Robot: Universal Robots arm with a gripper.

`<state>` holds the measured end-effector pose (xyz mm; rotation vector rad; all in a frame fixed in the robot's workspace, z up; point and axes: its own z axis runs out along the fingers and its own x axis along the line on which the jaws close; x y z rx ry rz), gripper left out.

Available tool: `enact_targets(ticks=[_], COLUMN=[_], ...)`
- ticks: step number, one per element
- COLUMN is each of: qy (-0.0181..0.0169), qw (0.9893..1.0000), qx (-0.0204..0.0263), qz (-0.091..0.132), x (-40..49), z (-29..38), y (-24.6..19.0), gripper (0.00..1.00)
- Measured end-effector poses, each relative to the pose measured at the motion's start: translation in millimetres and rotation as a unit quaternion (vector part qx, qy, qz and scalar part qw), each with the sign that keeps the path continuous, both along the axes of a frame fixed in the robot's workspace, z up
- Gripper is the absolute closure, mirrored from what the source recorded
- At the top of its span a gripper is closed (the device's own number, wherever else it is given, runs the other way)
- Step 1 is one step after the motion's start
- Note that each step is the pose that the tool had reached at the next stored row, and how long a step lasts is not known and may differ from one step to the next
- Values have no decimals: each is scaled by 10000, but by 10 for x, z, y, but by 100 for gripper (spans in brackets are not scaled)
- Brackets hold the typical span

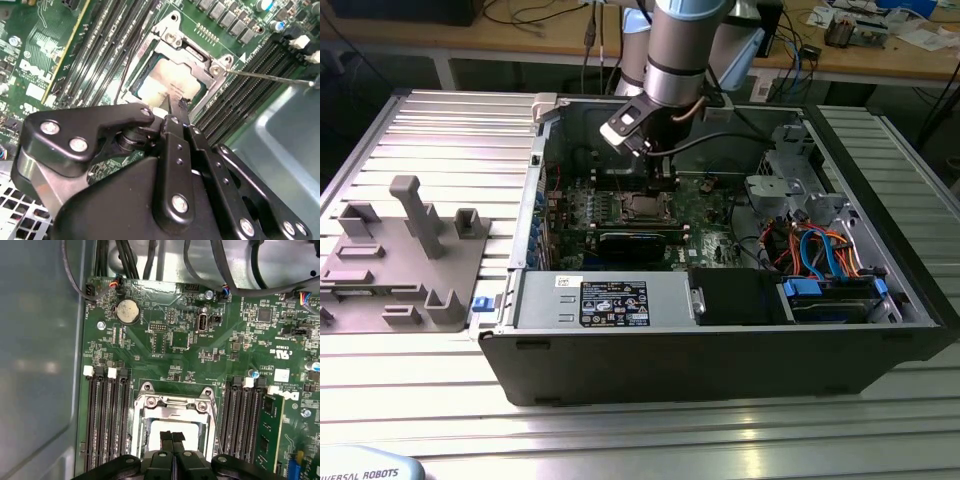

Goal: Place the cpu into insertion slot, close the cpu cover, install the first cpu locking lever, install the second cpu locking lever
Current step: 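Close the cpu cover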

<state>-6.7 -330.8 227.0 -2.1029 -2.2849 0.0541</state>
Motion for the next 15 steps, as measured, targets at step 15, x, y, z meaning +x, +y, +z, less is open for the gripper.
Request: enact_targets(ticks=[15], qy=[0], qw=[9996], qx=[269], qz=[-14], x=[0], z=[234], y=[-11], gripper=[89])
